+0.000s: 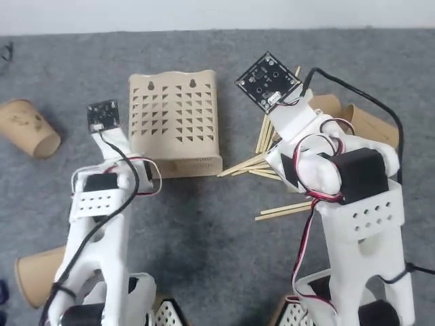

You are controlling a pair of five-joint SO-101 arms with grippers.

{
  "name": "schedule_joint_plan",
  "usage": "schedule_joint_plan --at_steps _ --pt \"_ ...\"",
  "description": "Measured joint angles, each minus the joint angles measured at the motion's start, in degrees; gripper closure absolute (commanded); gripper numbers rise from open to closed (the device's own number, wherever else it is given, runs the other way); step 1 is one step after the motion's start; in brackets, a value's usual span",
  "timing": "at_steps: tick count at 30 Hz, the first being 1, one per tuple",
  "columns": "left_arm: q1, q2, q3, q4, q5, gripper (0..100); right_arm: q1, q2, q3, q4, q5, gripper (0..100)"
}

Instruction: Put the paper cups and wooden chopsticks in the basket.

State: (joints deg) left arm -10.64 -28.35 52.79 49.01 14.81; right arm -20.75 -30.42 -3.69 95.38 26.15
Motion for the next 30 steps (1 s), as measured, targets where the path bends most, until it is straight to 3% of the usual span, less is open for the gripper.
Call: schedule_joint_plan --at_steps 6,9,14,22,30 --pt "9.1 0.0 -19.6 25.1 -0.1 99 -0.1 0.0 0.0 0.0 0.0 99.1" --pt "12.1 0.0 -28.9 28.9 -0.1 99 0.0 0.0 0.0 0.0 0.0 99.1" --pt "12.2 -0.1 -27.0 19.0 2.8 99 -0.1 0.0 0.0 0.0 0.1 99.1" --pt "12.6 0.0 -6.8 -1.2 3.7 99 0.0 0.0 0.0 0.0 0.1 99.1" --pt "12.7 -0.1 0.3 -4.0 2.9 99 -0.1 0.0 0.0 0.0 0.1 99.1"
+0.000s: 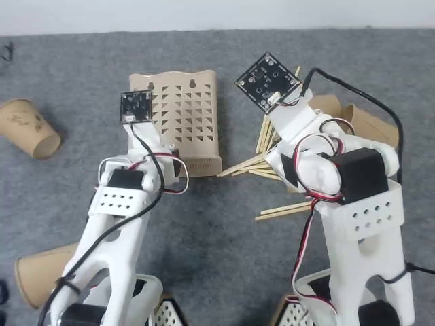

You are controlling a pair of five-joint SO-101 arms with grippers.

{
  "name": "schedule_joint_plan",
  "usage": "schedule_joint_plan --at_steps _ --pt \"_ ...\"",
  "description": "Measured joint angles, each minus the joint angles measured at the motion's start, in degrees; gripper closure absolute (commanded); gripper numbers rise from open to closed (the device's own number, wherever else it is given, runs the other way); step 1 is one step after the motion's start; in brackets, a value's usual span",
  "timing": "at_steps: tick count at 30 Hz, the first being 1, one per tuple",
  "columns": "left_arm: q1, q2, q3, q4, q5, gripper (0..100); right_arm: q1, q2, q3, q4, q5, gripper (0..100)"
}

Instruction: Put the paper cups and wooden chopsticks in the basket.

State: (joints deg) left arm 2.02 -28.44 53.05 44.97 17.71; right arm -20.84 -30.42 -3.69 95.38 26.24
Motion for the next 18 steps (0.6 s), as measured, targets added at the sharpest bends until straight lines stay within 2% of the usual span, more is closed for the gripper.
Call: schedule_joint_plan --at_steps 6,15,18 --pt "0.0 -1.1 1.1 0.6 -1.0 99 0.1 0.0 0.0 0.0 0.0 99.1" --pt "2.2 -1.8 0.5 11.0 -1.3 99 0.1 0.0 0.0 0.0 0.0 99.1" --pt "2.3 -1.8 0.4 12.5 -4.5 99 0.1 0.0 0.0 0.0 0.0 99.1"
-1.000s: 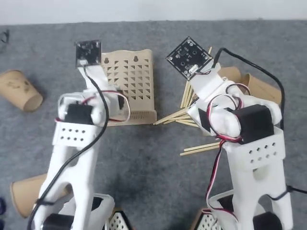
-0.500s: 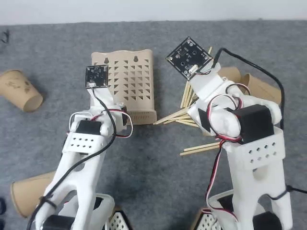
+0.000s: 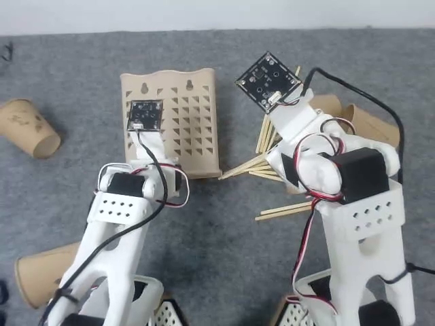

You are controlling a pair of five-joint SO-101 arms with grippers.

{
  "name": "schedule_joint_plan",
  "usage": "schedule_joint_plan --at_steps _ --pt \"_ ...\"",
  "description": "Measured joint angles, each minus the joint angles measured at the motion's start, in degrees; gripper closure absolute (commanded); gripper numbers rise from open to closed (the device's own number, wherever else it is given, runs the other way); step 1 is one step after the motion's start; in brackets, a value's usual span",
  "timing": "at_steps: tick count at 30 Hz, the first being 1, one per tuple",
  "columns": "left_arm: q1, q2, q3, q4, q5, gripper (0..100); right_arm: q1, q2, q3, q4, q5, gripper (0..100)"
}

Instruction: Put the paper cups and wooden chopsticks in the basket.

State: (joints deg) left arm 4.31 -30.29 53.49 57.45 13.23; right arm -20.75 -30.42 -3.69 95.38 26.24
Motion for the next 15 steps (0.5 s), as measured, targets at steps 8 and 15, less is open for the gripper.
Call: schedule_joint_plan --at_steps 8,15 --pt "0.3 -1.3 3.3 1.4 -11.9 99 0.0 0.0 0.0 0.0 0.0 99.1" --pt "-1.1 -1.0 9.0 1.7 -20.8 99 -0.1 0.3 0.0 -6.5 0.0 99.1"
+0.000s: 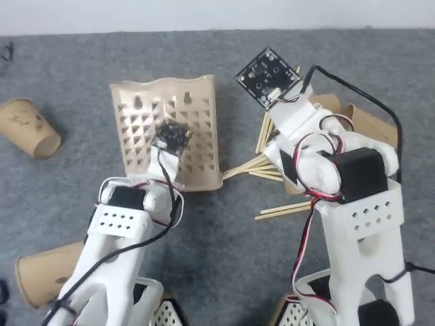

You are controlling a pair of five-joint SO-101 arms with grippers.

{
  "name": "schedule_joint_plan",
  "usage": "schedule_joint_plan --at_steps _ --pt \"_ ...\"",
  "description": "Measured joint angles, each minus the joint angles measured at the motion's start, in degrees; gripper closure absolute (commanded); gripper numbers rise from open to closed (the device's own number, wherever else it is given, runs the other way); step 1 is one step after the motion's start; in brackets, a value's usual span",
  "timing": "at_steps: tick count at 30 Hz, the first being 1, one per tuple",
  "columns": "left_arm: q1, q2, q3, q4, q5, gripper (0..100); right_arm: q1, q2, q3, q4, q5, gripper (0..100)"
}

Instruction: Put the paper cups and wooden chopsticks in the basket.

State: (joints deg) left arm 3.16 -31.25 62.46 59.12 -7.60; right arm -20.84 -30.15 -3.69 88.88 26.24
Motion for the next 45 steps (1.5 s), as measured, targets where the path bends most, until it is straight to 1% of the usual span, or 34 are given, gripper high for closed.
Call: schedule_joint_plan --at_steps 1,4,7,13,19,22,26,28,33,36,38,40,45 --pt "-0.6 0.3 2.4 0.6 -0.5 99 0.0 0.8 0.0 -1.9 0.0 99.1" --pt "-3.5 1.0 3.8 0.5 -0.9 99 -0.2 6.2 -1.4 -8.4 0.0 99.1" --pt "-4.2 1.1 3.8 0.5 -0.9 99 -2.1 15.3 -6.9 -11.2 0.0 99.1" --pt "-4.3 1.1 3.8 0.5 -1.1 99 -7.9 35.2 -25.1 -7.9 0.4 99.1" --pt "-4.6 1.1 3.0 0.5 -1.1 99 -8.1 51.0 -44.1 -8.1 3.8 99.1" --pt "-7.0 1.1 -0.8 0.5 -1.1 99 -8.5 59.8 -49.9 -7.6 4.3 99.1" --pt "-11.0 1.1 -8.9 1.1 -0.8 99 -8.3 67.2 -56.0 -2.5 4.4 99.1" --pt "-13.2 1.1 -13.9 1.9 1.6 99 -8.4 69.4 -58.5 0.4 4.4 99.1" --pt "-21.7 1.1 -30.9 2.3 11.7 98 -9.3 73.8 -61.8 2.8 4.3 99.1" --pt "-27.7 1.1 -39.6 -0.1 16.2 98 -9.7 76.2 -62.0 2.8 3.5 99.1" --pt "-31.6 1.1 -42.1 -2.3 19.0 98 -9.7 77.1 -62.0 2.8 3.4 99.1" --pt "-34.0 1.2 -42.5 -3.4 20.7 98 -10.3 78.0 -62.0 2.8 3.3 99.1" --pt "-35.2 1.6 -40.5 -4.0 21.5 98 -13.7 80.0 -62.0 3.2 3.3 99.1"
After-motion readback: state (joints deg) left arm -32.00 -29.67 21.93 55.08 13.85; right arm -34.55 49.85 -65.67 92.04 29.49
